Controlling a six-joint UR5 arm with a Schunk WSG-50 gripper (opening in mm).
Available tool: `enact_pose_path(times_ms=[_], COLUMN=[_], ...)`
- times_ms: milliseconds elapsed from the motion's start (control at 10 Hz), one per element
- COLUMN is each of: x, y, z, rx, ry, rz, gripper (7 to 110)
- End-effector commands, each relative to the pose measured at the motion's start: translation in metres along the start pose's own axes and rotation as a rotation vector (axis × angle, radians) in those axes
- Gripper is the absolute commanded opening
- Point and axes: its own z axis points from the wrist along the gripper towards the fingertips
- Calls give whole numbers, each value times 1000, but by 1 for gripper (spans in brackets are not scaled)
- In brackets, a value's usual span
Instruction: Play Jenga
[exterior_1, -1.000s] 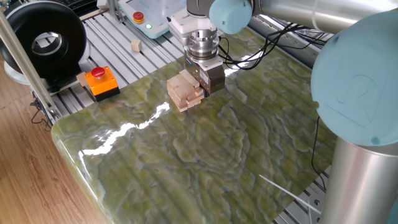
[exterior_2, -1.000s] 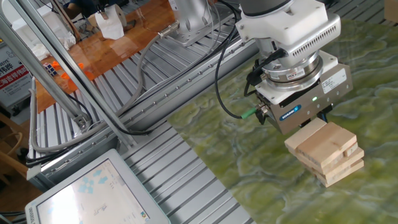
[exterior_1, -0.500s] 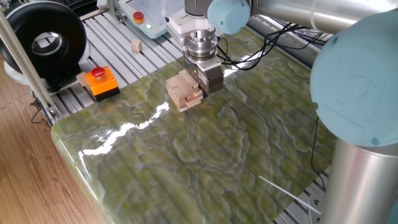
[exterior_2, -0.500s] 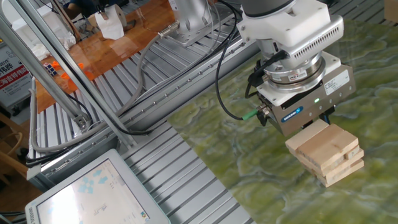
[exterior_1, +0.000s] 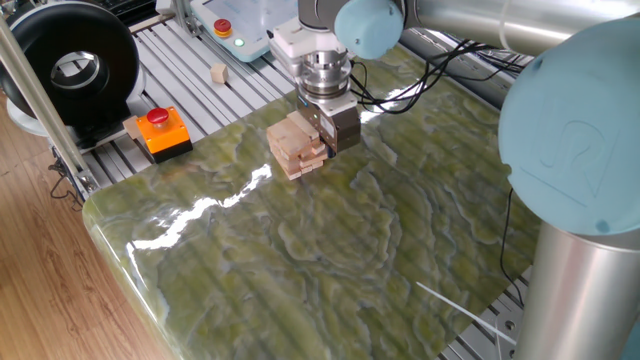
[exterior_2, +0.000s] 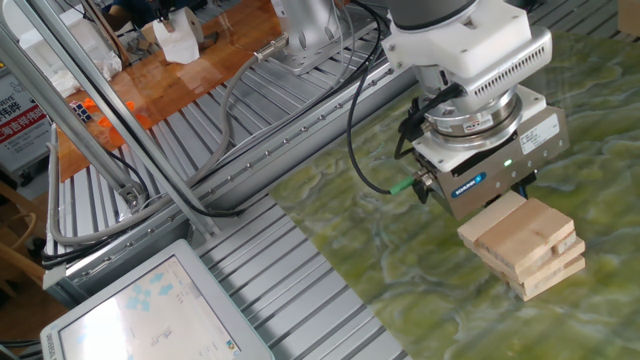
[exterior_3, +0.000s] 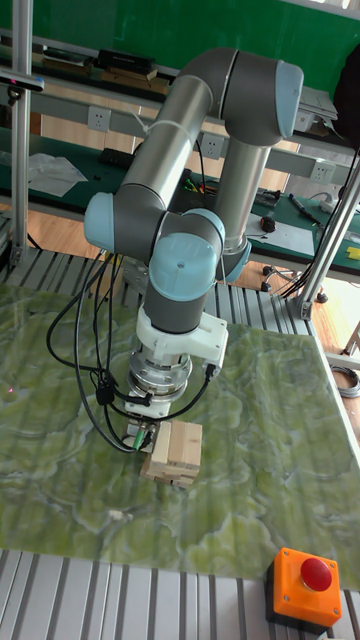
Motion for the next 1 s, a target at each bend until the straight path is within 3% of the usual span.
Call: enact_pose_path(times_ms=[0,200,900], x=[-6,-11,-10], y=[-4,-5,4], z=[3,1,-1], rx=[18,26,-5], ry=[-22,-49,-58], rz=[-16,-37,-36], gripper=[7,7,7])
